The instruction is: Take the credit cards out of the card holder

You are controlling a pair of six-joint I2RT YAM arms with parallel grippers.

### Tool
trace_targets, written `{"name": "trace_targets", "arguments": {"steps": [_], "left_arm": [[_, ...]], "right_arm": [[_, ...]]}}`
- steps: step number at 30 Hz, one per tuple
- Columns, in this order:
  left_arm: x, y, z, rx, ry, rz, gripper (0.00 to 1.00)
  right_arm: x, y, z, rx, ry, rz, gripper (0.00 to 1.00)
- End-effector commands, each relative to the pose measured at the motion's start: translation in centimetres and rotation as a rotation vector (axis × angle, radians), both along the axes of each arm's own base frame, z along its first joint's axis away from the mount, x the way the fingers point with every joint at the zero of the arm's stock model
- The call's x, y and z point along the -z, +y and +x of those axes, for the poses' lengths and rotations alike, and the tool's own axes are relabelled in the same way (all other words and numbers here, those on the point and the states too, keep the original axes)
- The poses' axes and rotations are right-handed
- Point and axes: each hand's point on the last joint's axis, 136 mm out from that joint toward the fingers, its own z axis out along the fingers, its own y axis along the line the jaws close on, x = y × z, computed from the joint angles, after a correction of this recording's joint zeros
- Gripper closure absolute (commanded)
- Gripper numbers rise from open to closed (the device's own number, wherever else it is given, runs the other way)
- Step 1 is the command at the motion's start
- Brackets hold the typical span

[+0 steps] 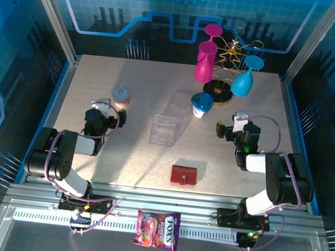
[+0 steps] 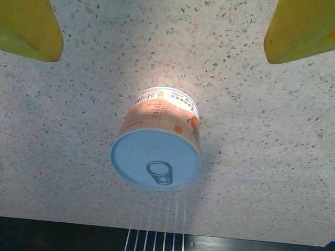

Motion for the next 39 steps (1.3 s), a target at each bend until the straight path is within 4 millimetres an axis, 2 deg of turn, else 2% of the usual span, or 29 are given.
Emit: {"name": "trace_targets", "arguments": {"steps": [1,39], "left_arm": [[-1.02,-0.4,0.57,0.025,-0.033,0.011,0.01],[-0.99,-0.47,0.54,0.024,-0.033,0.014,0.01]], "right_arm": [[-0.99,-0.01,0.47,-0.005,-0.045,-0.01,0.0],[-0.94,-0.22,0.45,0.016,-0.046,-0.018,0.0]]}}
